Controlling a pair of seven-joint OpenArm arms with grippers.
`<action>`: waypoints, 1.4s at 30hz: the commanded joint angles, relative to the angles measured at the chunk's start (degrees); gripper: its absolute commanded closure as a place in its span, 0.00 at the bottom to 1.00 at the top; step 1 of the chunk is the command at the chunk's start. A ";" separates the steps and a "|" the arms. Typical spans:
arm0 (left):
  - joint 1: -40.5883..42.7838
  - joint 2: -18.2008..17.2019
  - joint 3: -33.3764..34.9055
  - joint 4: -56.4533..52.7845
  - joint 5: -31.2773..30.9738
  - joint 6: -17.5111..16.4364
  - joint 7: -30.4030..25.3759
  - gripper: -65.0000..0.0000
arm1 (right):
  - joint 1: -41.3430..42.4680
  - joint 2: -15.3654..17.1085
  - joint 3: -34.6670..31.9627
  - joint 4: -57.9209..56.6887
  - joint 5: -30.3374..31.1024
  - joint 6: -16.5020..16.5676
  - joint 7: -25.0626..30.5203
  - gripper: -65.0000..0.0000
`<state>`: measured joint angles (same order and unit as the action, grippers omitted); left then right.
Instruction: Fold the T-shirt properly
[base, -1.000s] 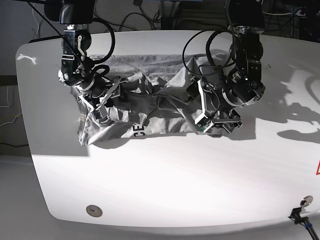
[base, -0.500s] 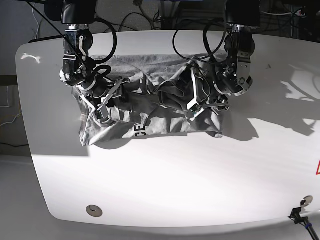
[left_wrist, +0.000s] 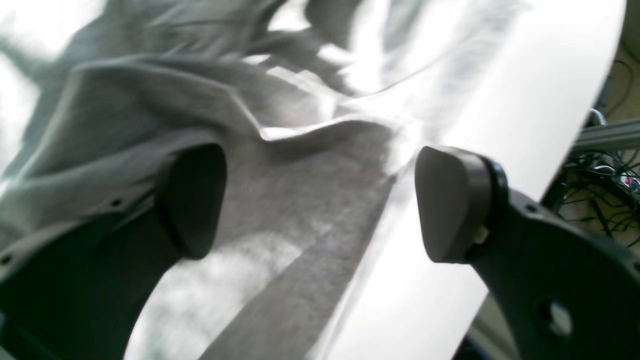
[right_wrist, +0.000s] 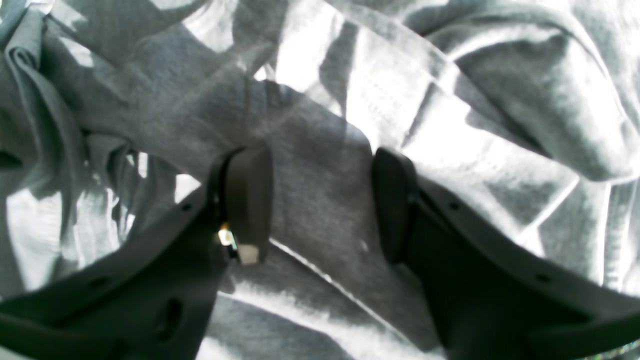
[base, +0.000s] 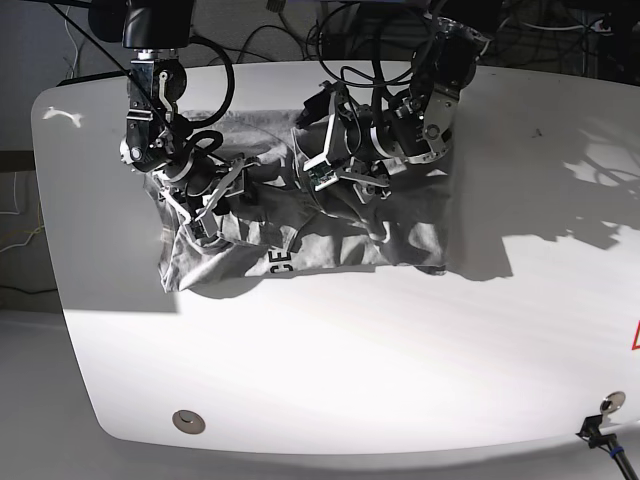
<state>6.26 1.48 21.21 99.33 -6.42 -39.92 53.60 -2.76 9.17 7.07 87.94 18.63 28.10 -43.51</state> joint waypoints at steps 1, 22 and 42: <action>-0.68 0.94 1.51 1.02 -0.84 -0.08 -1.34 0.14 | 0.35 0.19 0.01 0.37 0.22 0.08 -0.67 0.53; -3.76 -6.79 -20.11 -0.47 -0.66 -0.08 -1.78 0.14 | 0.44 0.19 0.01 0.37 0.22 0.08 -0.67 0.53; -2.70 -6.97 -25.12 -9.70 -0.75 -0.08 -5.38 0.14 | 4.13 0.19 12.84 16.10 0.40 0.34 -5.33 0.50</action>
<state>3.49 -5.37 -3.97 89.45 -7.11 -39.90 46.92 -0.47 8.78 18.26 105.23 18.41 28.40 -49.04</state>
